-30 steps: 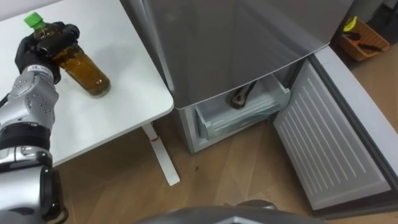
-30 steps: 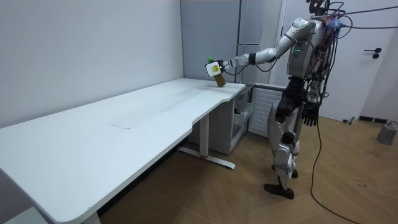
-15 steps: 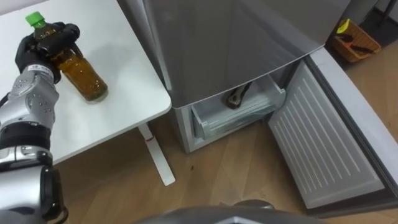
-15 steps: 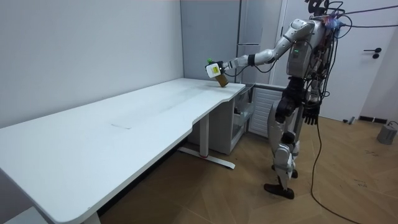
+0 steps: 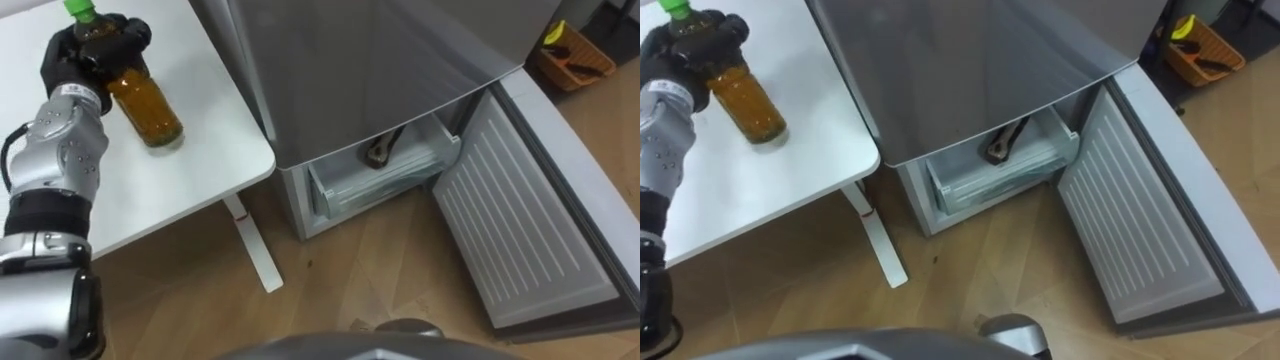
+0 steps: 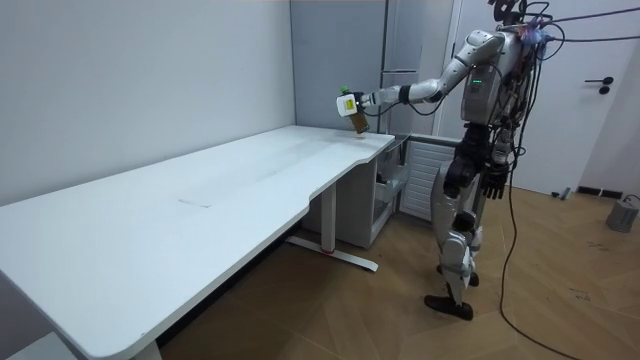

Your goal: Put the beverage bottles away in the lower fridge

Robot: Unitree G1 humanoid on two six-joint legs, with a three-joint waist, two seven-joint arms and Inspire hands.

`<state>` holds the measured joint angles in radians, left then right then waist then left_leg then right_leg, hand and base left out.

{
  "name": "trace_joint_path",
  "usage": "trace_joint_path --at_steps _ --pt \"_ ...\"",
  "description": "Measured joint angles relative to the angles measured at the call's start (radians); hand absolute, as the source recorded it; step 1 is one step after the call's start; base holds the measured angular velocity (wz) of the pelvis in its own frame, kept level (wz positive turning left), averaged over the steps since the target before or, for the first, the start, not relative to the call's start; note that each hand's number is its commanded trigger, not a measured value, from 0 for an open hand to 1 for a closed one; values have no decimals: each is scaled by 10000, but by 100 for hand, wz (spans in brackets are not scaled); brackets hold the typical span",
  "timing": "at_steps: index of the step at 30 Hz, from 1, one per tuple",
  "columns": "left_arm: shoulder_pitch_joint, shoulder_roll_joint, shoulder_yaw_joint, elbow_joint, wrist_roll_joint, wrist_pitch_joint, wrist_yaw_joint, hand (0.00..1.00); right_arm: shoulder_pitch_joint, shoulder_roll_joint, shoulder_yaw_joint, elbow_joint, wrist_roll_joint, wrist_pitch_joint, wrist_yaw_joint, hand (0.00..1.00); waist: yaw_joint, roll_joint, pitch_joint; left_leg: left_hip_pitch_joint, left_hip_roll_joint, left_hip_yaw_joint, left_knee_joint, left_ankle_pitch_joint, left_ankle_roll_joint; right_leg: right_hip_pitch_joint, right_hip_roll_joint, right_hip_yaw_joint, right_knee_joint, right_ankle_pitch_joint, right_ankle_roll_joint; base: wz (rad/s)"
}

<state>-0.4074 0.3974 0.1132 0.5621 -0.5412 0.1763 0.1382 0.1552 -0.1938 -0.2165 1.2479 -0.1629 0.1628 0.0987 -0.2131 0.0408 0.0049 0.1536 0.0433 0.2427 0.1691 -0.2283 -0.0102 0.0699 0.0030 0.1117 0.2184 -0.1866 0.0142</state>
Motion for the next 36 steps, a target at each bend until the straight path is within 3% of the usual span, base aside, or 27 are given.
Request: trace_joint_path --at_steps 8,14,18,23,30,33,35,36 --pt "1020 -495 4 -2760 108 1 -70 100 28 23 86 25 -46 18 52 0 37 -45 2 -87 -15 -226 0 2 2 79 -43 -244 -138 -1 -1 9" --pt "1454 -1108 2 -4174 268 1 -314 100 -69 54 377 -8 -32 125 -2 0 313 -93 20 -86 -22 -424 24 4 0 179 -75 -475 -174 -7 -10 9" --pt "2136 -1185 -14 -5320 1172 76 -472 100 -358 57 379 4 -27 140 40 0 320 -111 8 -224 -48 -547 160 4 1 169 -144 -712 -308 -7 -12 11" --pt "2674 -1190 -8 -6206 1197 216 -881 100 -360 53 785 76 -29 384 53 0 624 -148 -4 -307 -60 -891 236 4 0 348 -180 -1074 -338 -20 -33 20" --pt "3429 -1190 1 -6666 1183 279 -1191 100 -428 49 880 293 -14 358 136 0 1067 -203 -42 -385 -116 -1393 380 5 -2 564 -213 -1461 -509 -35 -53 20" --pt "4083 -1198 17 -7608 1183 282 -1268 100 -378 52 1115 254 -32 356 183 0 1120 -252 -56 -408 -198 -1656 381 18 7 686 -288 -1730 -511 -103 -30 26" --pt "4477 -1308 13 -8144 1071 282 -1422 100 -358 36 1174 261 -29 379 223 0 1205 -275 -69 -395 -249 -1766 381 28 20 739 -348 -1889 -504 -155 -8 24" --pt "4625 -1503 2 -8351 934 282 -1503 100 -362 42 1190 262 -32 388 233 0 1347 -287 -66 -392 -267 -1795 374 35 33 746 -369 -1931 -495 -171 0 14"
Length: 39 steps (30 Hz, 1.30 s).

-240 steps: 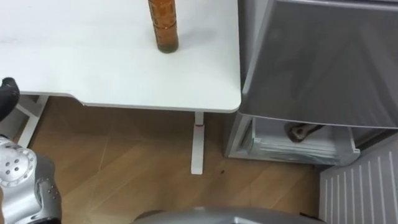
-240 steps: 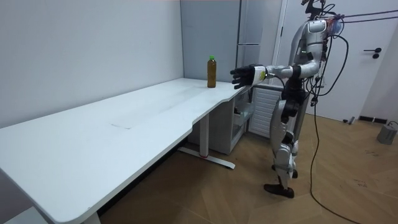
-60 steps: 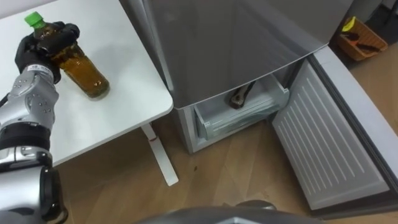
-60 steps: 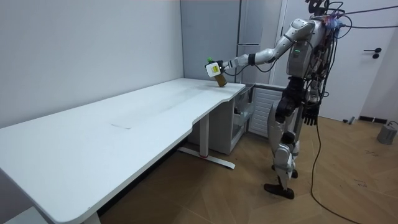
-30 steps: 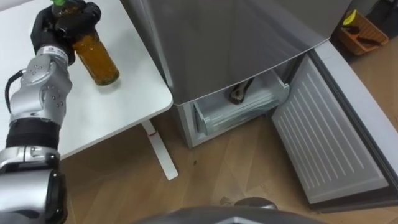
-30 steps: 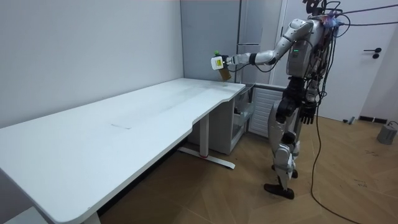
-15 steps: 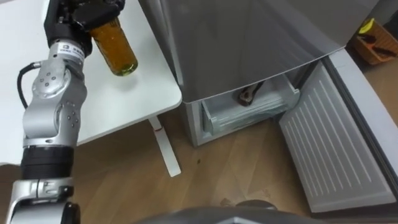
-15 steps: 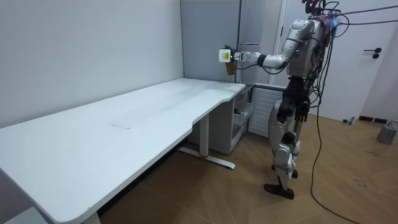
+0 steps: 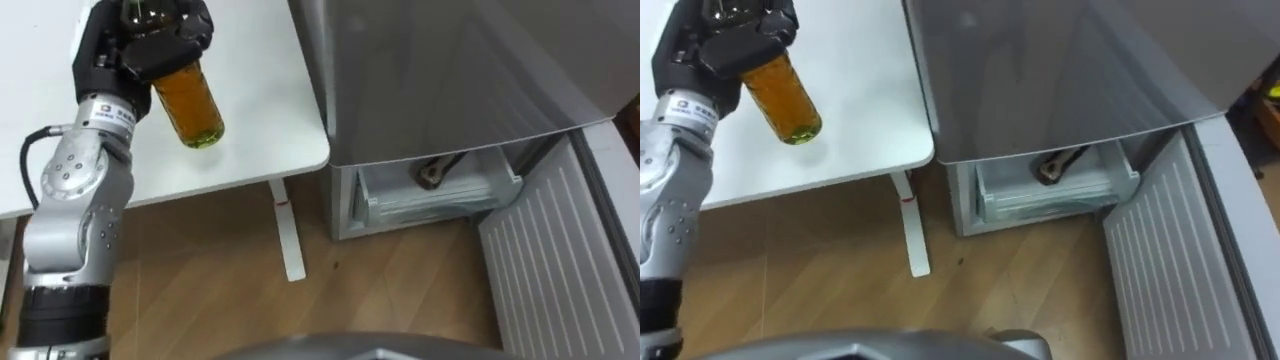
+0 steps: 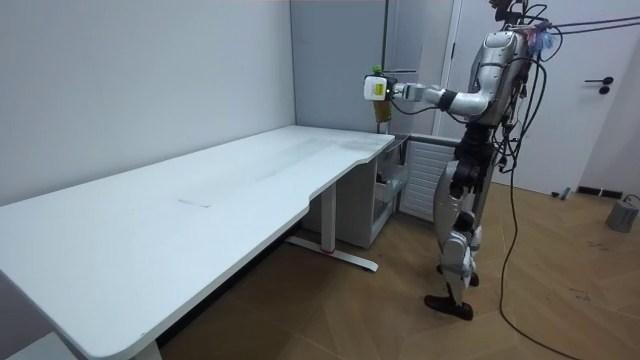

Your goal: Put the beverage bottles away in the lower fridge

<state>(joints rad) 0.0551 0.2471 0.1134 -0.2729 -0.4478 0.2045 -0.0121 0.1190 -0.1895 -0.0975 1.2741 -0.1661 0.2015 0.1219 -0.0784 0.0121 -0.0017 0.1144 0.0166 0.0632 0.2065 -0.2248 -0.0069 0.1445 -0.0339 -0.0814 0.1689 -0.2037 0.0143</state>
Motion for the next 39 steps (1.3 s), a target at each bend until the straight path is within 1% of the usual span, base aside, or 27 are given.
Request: trace_joint_path --at_steps 1,2,3,5,8,10,12,13,16,19,22,26,27,29,31,34,39 --pt "70 -99 -9 -98 -34 1 -8 100 -16 2 19 0 1 0 0 0 33 -9 6 -1 -3 -13 0 2 2 7 -3 -12 -2 -1 1 11" --pt "197 -259 -8 -230 -74 3 -9 100 -61 1 116 4 4 -3 -4 0 93 -41 22 0 -15 -86 1 4 2 41 -6 -53 -9 -4 3 13" --pt "258 -357 -8 -264 -119 7 -10 100 -107 1 206 3 3 -17 -16 0 148 -80 45 6 -24 -130 3 10 0 85 -13 -110 -24 -12 1 14" --pt "274 -393 -14 -264 -149 103 -9 100 -193 -1 392 10 0 -29 -49 0 294 -137 73 7 -28 -188 7 14 -6 134 -12 -164 -46 -23 -8 12" --pt "286 -479 -14 -264 -204 201 -14 100 -278 -2 552 3 10 -26 -101 0 353 -211 47 -163 -84 -385 11 54 -4 165 -54 -378 -65 -37 -4 21" --pt "294 -598 -21 -263 -323 222 -17 100 -352 -2 586 5 11 -25 -105 0 374 -217 52 -206 -128 -476 13 88 15 150 -102 -545 -88 -36 -3 18" --pt "365 -765 -132 -264 -516 222 -17 100 -417 20 803 2 110 -39 -152 0 549 -219 53 -253 -150 -530 45 95 21 159 -128 -639 -89 -41 4 13" --pt "444 -791 -206 -267 -720 222 -20 100 -455 28 928 -5 235 -47 -200 0 584 -233 51 -349 -163 -594 82 94 21 162 -142 -739 -106 -42 6 16" --pt "688 -799 -421 -284 -710 222 -21 100 -556 34 1140 -7 501 -75 -422 0 608 -250 48 -486 -193 -762 185 94 21 138 -160 -942 -151 -43 8 22" --pt "1066 -798 -628 -283 -717 222 -21 100 -691 95 1209 -186 786 -162 -767 0 612 -270 50 -670 -221 -942 311 94 21 92 -168 -1139 -163 -45 10 18" --pt "1401 -798 -917 -271 -718 222 -21 100 -780 134 1571 -376 1205 -323 -1164 0 819 -312 47 -749 -229 -968 375 94 21 42 -173 -1185 -163 -45 11 6" --pt "1587 -809 -997 -198 -810 222 -22 100 -825 219 1617 -376 1319 -390 -1371 0 920 -374 50 -851 -260 -1072 509 93 22 72 -179 -1252 -160 -48 16 9" --pt "1660 -823 -990 -147 -1040 221 -22 100 -854 220 1643 -378 1359 -390 -1418 0 943 -375 52 -862 -261 -1077 512 93 22 63 -181 -1260 -159 -49 17 4" --pt "1770 -822 -1051 -43 -1283 219 -22 100 -899 215 1720 -421 1632 -385 -1430 0 1002 -371 54 -868 -267 -1080 518 93 22 61 -184 -1254 -158 -58 28 0" --pt "1777 -823 -1319 260 -1327 220 -22 100 -959 225 1942 -759 1866 -399 -1352 0 1059 -370 56 -880 -281 -1083 528 93 23 47 -196 -1260 -159 -80 51 2" --pt "1780 -808 -1624 479 -1336 222 -22 100 -1181 322 2168 -990 2103 -621 -1111 0 1061 -377 64 -946 -295 -1102 603 91 25 4 -202 -1302 -162 -81 55 5" --pt "1885 -777 -1986 517 -1497 216 -22 100 -1091 345 2651 -1999 2129 -782 -864 0 1106 -363 67 -1015 -291 -1076 617 92 24 27 -203 -1355 -146 -80 53 2"
